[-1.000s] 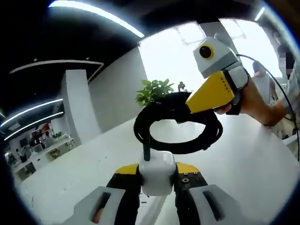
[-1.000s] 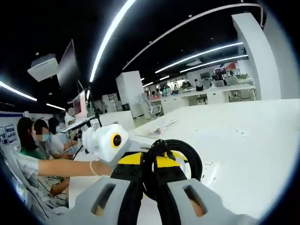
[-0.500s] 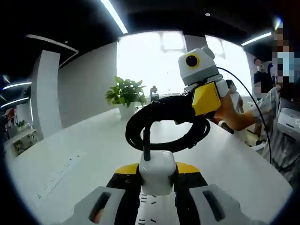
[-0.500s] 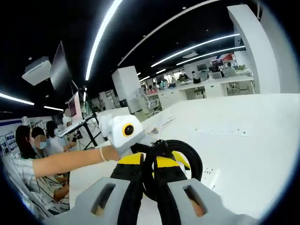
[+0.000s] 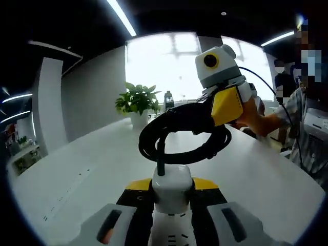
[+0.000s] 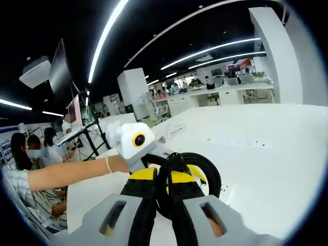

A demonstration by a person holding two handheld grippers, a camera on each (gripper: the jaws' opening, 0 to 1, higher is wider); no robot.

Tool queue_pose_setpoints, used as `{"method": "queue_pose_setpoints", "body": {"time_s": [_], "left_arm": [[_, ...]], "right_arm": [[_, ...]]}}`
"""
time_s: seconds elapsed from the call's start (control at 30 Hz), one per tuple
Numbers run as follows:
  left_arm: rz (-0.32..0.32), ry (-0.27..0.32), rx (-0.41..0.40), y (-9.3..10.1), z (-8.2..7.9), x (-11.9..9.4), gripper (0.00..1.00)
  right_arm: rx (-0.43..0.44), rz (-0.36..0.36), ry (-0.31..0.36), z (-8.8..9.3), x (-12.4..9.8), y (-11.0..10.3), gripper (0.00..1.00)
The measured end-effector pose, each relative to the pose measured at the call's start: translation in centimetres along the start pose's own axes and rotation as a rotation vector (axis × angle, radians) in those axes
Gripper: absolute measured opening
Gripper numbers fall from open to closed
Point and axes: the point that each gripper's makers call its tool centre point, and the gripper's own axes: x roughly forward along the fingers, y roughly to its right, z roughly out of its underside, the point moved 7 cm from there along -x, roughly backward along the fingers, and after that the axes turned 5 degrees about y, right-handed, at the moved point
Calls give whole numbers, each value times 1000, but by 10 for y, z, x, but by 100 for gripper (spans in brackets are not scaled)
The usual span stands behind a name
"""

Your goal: Straighten the power strip on the desk, plug the charger into it

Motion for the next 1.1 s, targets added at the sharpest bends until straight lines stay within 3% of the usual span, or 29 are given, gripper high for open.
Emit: {"method": "queue_pose_setpoints", "body": {"time_s": [0.23,0.37,0.43,0.47,0.57,0.8,1.1], "left_arm": [[6,-43,37,5,5,-1,26],[6,-25,41,2,8,-3,26],[-3,-86,88,1,13,-2,26],[0,-60,70,3,11,1,26],[0,-65,78,2,13,-3,26],[-16,-82,127,4,12,-2,26],[-49,-113,217,8,11,-1,26]], "right_arm": [[-26,0,-20,6,2,-4,6],[-58,1,-16,9,1,-8,6],[-130,-3,-54,16,2,-9,8],[-177,-8,-34,18,4,-11,9],[-225,-3,-5,20,3,-14,10],[-283,4,31,26,-3,-13,25],[-236,12,95,30,-20,-9,29]]}}
